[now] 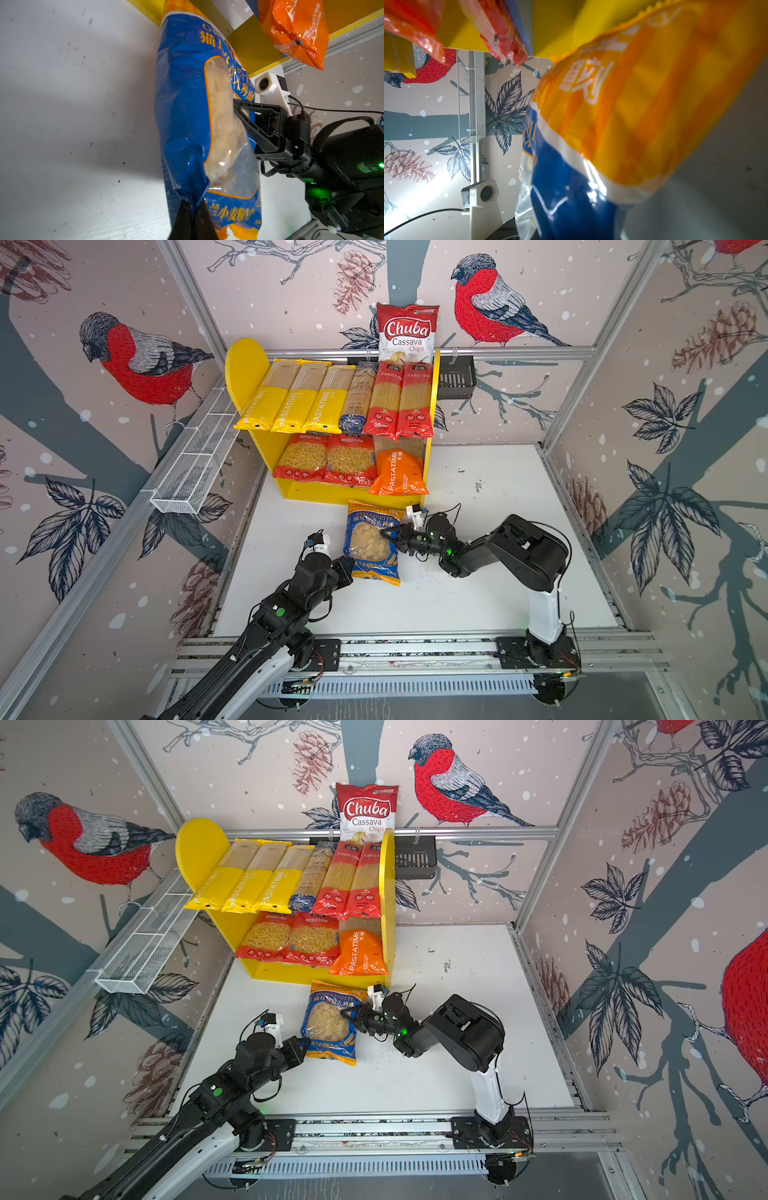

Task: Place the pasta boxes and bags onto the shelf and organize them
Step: 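Tilt the blue Orecchiette bag with both grippers and move it toward the shelf, then push the Orecchiette bag under the lower shelf with both grippers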

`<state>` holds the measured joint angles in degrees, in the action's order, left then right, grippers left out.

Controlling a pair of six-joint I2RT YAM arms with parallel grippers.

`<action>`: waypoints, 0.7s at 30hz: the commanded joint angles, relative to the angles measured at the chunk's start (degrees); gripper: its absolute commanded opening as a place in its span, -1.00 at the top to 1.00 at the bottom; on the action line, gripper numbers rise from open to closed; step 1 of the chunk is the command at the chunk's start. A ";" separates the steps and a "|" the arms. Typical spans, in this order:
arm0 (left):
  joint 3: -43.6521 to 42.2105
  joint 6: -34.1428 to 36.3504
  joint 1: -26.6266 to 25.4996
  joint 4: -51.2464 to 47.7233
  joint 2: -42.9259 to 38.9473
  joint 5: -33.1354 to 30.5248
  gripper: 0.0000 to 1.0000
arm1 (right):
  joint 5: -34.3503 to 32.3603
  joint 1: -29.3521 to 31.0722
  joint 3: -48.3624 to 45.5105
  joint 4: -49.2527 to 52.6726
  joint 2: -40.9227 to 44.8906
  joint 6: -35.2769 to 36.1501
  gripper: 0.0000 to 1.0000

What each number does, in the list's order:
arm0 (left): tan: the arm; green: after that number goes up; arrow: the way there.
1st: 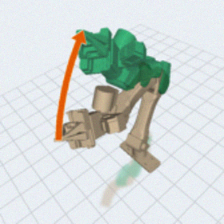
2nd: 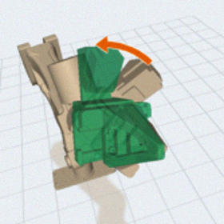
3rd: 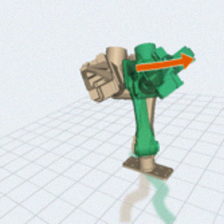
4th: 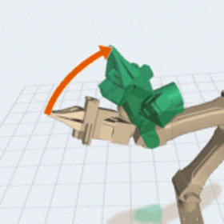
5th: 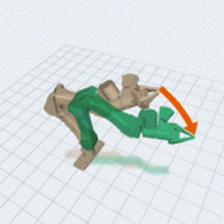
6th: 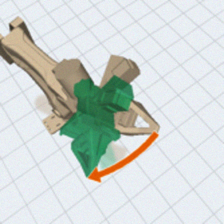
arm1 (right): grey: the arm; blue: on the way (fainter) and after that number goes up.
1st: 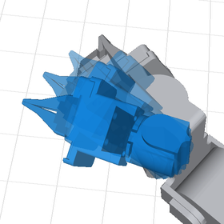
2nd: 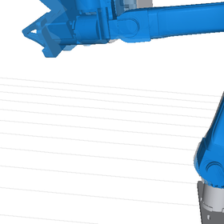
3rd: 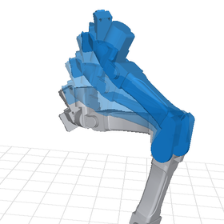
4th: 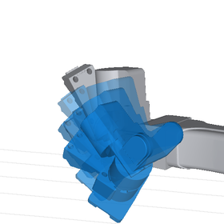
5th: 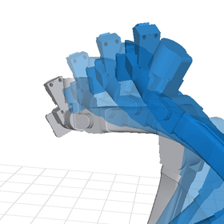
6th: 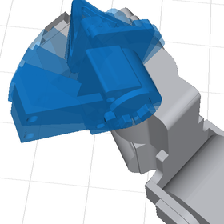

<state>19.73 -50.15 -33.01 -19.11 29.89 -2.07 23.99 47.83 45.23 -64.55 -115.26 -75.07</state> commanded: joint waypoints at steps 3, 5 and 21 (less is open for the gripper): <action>1.20 6.75 8.79 10.29 8.81 2.64 1.00 | -13.30 -1.51 5.24 -7.21 -3.77 1.62 0.88; 1.28 8.34 12.25 13.79 11.80 3.82 1.00 | -15.81 -1.50 6.84 -7.87 -5.31 1.64 0.88; 4.44 9.31 21.73 33.62 33.47 4.83 1.00 | -32.29 0.48 18.14 -3.29 -13.24 0.09 0.05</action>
<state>23.51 -41.43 -12.01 8.36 61.54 4.36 1.74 48.38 62.65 -65.23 -128.64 -75.16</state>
